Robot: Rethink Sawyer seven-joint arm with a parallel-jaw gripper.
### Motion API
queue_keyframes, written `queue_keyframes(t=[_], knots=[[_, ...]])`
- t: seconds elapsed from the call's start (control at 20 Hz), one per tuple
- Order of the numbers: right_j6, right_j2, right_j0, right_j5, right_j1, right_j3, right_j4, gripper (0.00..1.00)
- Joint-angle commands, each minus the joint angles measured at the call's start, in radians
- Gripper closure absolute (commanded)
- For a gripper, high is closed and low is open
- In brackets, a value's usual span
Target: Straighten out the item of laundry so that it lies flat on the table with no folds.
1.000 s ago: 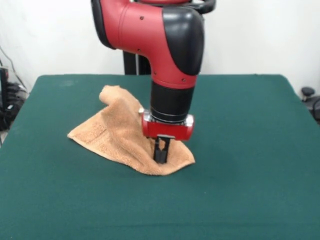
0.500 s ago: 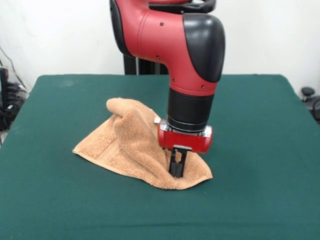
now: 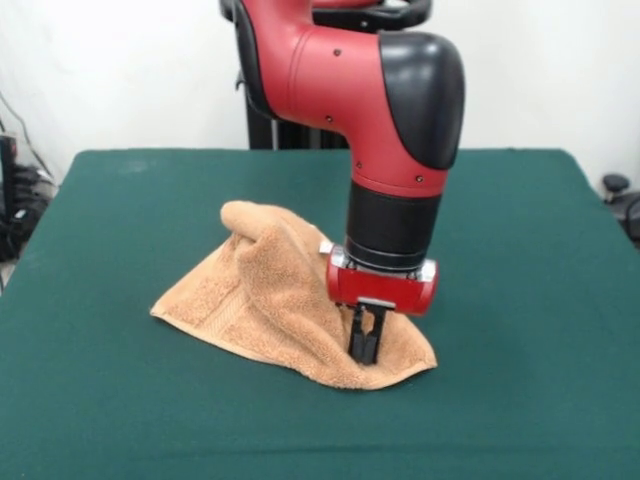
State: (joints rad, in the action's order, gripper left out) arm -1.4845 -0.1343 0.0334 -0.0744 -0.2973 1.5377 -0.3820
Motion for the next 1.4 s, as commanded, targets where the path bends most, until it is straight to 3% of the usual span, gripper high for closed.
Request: queue_keyframes(t=[0.05,0.75,1.05,1.4], knots=[[-0.313,0.148,-0.081,0.011,0.099,-0.005,-0.101,1.0],[-0.344,0.156,-0.141,0.043,0.08,0.056,-0.239,1.0],[-0.291,0.107,-0.135,0.026,0.052,0.089,-0.212,1.0],[-0.206,0.067,-0.077,-0.059,-0.122,0.235,-0.125,1.0]])
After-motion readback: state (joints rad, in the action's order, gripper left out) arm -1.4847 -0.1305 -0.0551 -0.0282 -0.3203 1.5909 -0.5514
